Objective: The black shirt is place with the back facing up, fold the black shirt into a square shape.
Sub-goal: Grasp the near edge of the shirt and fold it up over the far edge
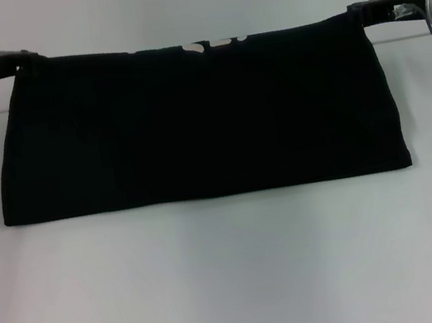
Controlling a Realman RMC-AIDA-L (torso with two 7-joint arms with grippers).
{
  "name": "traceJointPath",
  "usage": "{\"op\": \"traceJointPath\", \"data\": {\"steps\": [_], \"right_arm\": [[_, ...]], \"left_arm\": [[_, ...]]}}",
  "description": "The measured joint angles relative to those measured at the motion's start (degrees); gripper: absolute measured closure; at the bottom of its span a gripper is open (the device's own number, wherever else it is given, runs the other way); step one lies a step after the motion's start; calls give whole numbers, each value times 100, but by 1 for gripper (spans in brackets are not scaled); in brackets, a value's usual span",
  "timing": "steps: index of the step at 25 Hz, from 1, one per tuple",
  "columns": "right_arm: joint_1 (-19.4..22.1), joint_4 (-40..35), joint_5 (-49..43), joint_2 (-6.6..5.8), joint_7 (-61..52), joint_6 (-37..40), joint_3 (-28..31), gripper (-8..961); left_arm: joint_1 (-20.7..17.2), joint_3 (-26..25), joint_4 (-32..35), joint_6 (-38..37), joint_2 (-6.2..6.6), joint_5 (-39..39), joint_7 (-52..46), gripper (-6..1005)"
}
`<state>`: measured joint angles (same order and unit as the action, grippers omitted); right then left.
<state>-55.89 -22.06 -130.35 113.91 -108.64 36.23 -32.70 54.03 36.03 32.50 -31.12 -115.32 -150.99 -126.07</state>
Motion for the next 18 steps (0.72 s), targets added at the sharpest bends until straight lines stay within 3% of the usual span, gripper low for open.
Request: {"op": "traceJointPath", "data": {"steps": [12, 18], "right_arm": [[-7, 65, 0, 2, 11, 11, 1, 928], [4, 70, 1, 12, -5, 80, 1, 921]], "left_arm": [[-10, 0, -208, 269, -31, -1, -1, 877], [21, 13, -312, 649, -159, 0, 10, 846]]}}
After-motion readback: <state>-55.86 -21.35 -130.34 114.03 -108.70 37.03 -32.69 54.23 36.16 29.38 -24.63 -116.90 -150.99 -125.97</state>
